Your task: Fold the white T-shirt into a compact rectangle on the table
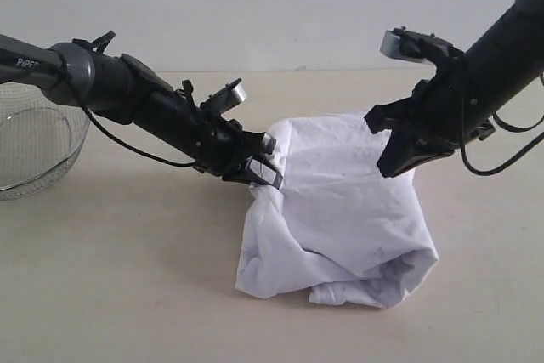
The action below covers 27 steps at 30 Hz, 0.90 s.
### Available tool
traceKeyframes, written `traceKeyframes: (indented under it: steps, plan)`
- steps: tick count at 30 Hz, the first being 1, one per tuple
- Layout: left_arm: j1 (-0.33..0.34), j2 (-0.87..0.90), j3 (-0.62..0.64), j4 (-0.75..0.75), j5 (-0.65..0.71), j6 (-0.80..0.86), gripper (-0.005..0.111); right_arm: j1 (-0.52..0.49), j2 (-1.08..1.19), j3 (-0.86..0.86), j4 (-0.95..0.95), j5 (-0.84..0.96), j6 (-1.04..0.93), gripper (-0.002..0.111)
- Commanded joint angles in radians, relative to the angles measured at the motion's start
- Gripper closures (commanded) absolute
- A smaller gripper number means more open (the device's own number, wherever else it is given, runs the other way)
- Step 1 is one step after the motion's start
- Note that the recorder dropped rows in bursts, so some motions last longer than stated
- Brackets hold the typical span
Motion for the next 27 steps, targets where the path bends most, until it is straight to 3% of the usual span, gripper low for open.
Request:
traceKeyframes:
  steps: [1,10,17,24,27]
  plan:
    - [0.0,-0.003,0.005,-0.003,-0.026,-0.014,0.102,0.066,-0.006,0.002,-0.243,0.03,0.234,0.108]
    - [0.0,-0.003,0.005,0.0,-0.028,-0.014,0.102,0.074,0.116,0.243,-0.213,-0.092,0.238,0.108]
    - [0.032,-0.003,0.005,0.0,0.004,-0.014,0.102,0.074,0.136,0.256,-0.217,-0.117,0.231,0.108]
    - [0.119,-0.045,0.005,-0.069,0.196,0.095,0.102,0.074,0.136,0.256,-0.217,-0.117,0.215,0.108]
    - [0.129,-0.106,0.005,-0.096,0.158,0.11,0.102,0.074,0.136,0.256,-0.217,-0.124,0.216,0.108]
